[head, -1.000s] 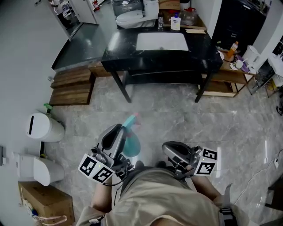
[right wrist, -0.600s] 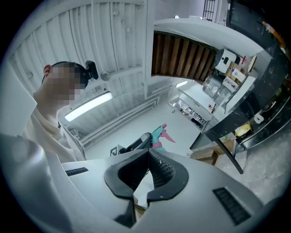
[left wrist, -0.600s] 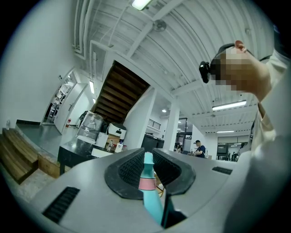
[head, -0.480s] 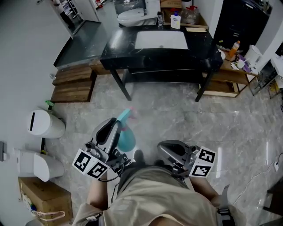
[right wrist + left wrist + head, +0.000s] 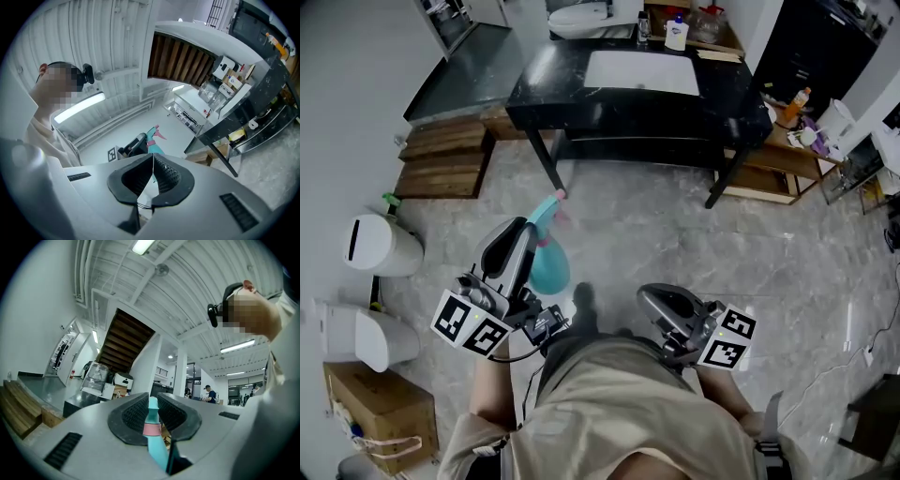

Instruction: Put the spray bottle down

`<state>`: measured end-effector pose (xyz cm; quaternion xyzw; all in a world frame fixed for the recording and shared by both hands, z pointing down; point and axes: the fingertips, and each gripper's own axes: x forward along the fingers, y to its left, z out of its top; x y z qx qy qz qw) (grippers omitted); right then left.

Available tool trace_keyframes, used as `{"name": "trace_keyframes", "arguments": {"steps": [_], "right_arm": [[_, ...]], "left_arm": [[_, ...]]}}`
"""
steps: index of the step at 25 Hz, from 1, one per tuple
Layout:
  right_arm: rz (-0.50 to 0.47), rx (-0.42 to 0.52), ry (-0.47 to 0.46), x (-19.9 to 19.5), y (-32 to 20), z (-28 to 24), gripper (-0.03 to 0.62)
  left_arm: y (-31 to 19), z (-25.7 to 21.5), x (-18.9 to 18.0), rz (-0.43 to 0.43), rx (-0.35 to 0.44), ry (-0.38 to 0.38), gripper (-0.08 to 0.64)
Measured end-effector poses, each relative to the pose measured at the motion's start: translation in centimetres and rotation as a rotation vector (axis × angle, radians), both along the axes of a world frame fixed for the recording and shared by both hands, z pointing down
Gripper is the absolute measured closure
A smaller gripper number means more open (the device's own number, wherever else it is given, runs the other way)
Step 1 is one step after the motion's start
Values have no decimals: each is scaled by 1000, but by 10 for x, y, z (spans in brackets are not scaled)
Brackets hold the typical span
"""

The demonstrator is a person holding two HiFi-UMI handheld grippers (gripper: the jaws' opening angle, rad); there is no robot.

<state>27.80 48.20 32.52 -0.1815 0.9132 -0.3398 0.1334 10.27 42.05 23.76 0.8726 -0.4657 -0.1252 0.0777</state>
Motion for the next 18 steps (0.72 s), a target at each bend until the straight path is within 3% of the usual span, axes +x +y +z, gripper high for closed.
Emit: {"name": "trace_keyframes", "arguments": {"steps": [9, 18], "right_arm": [[51, -60, 61, -16, -35, 14, 571], [63, -82, 118, -59, -95, 10, 571]], "left_arm": [[-41, 6, -31, 15, 1, 26, 500], [-103, -3, -81, 41, 30, -27, 499]]}}
